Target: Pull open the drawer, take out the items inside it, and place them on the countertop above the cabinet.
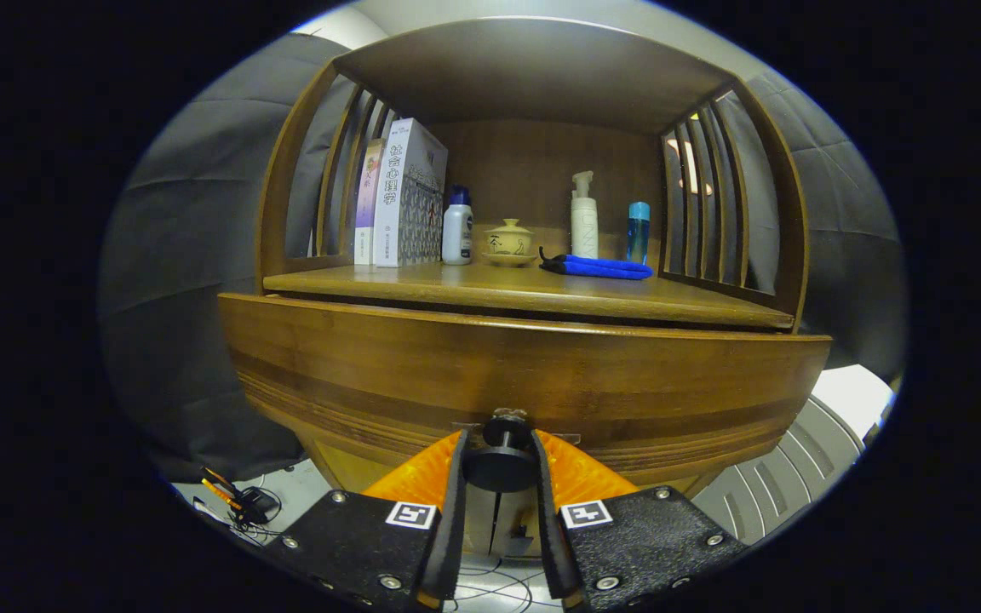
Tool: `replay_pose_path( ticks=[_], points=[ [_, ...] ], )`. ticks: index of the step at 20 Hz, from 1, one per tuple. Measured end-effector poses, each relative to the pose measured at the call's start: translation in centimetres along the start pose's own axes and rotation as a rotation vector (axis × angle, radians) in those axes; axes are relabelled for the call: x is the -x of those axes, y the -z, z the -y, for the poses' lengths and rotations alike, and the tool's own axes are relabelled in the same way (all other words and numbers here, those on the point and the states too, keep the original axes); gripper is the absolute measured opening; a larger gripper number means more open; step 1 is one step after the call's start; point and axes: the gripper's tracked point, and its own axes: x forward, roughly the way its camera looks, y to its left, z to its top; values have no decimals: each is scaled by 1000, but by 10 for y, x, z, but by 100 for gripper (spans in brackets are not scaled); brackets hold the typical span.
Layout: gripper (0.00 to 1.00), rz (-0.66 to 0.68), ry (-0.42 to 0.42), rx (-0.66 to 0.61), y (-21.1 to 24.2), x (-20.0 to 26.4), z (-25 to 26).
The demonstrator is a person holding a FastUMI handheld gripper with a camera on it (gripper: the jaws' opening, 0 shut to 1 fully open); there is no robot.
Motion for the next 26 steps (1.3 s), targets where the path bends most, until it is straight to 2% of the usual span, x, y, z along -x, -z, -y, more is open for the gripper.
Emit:
replay_pose_path(
  ticks=[7,19,26],
  points=[
    [39,-18,21,-29,12,44,-6],
    [39,-78,21,-46,35,93,-13],
    [39,-101,-8,-58,38,97,-16]
  ],
)
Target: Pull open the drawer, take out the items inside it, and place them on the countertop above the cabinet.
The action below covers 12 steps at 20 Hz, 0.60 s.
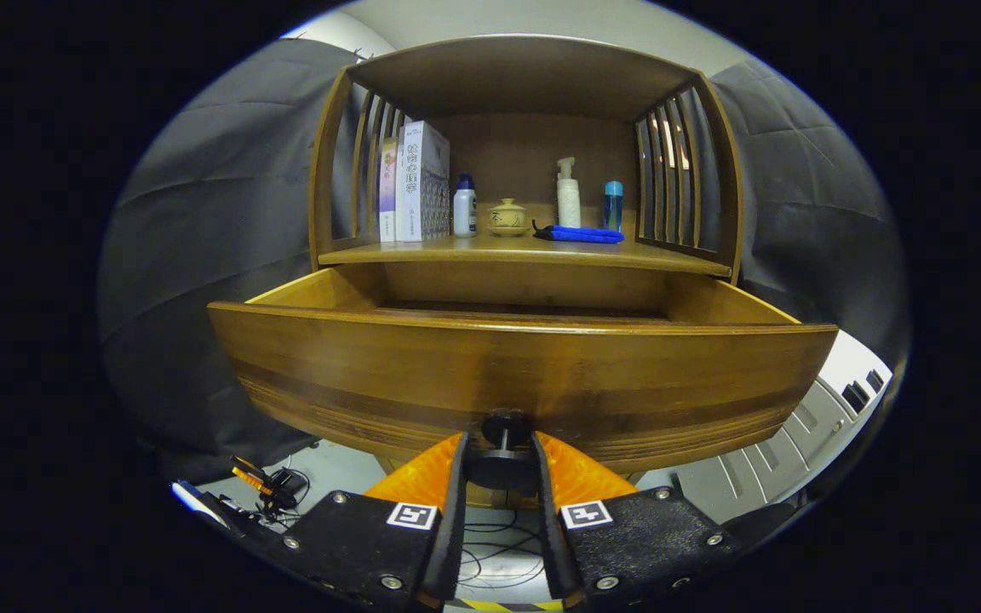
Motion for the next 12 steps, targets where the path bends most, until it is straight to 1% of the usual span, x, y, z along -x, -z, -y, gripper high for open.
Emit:
replay_pose_path(
  ticks=[1,2,4,7,9,12],
  points=[
    [39,-2,-4,-8,1,1,-1],
    [48,5,-2,-14,1,5,1],
    [68,67,16,-56,-10,15,5],
    [97,164,-28,-95,-38,30,-3],
    [96,208,-40,-83,-55,40,-6],
    [96,263,-27,-73,-84,49,-2]
  ],
)
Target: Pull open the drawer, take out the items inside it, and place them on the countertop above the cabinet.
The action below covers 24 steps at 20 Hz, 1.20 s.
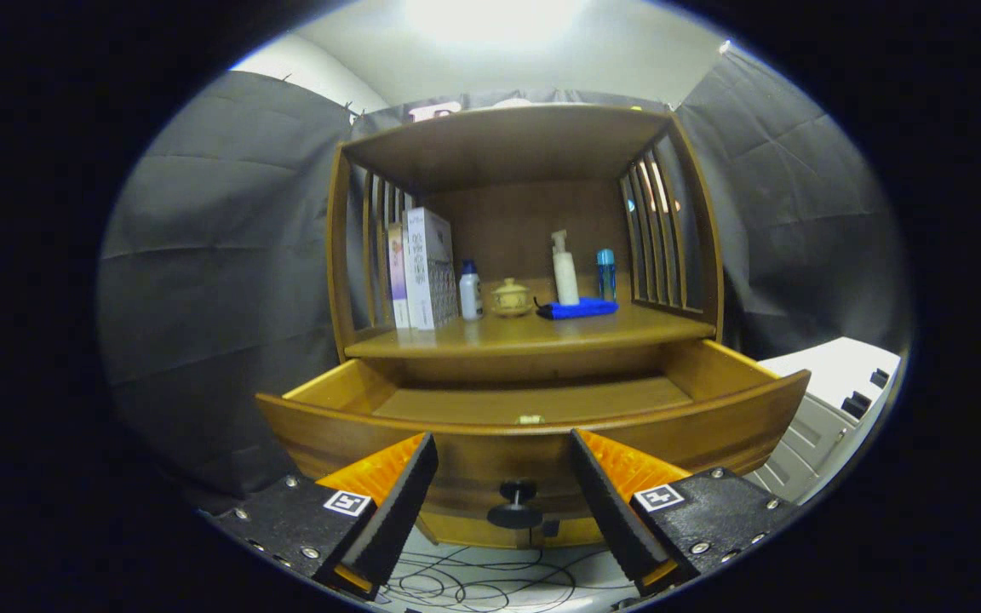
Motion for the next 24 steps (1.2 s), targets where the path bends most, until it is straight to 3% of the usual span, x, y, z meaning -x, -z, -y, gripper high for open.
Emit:
replay_pose_path(
  ticks=[3,11,18,24],
  points=[
    [96,10,23,5,-25,-10,4],
    [96,-122,112,2,-52,-68,18],
    [96,-346,217,8,-22,-116,43],
    [97,-518,213,-10,17,-136,37]
  ],
)
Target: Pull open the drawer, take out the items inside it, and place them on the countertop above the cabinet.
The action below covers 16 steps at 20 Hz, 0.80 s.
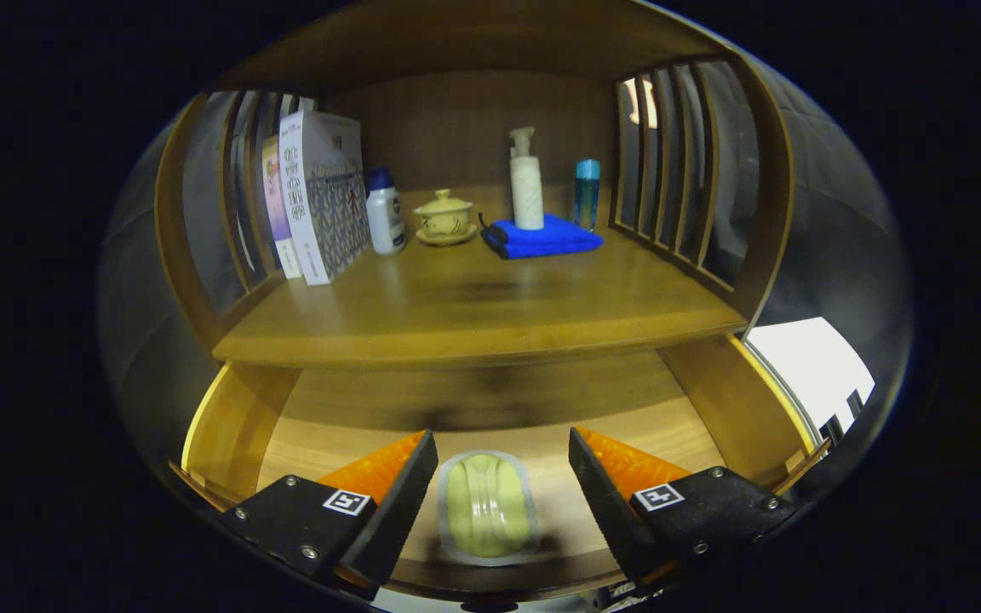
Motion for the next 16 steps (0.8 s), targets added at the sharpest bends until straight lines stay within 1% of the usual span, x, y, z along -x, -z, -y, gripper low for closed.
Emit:
replay_pose_path(
  ticks=[5,8,9,11,12,13,14,16],
  points=[
    [94,-138,10,5,29,-13,-4],
    [85,-202,3,-34,45,-19,-8],
    [84,-217,5,-39,48,-20,-7],
    [76,-209,8,-16,49,-21,-5],
    [67,-205,5,-9,49,-21,-6],
    [62,-207,3,-2,50,-21,-6],
    [50,-205,0,5,51,-19,-6],
    [33,-198,-9,13,51,-18,-9]
  ],
)
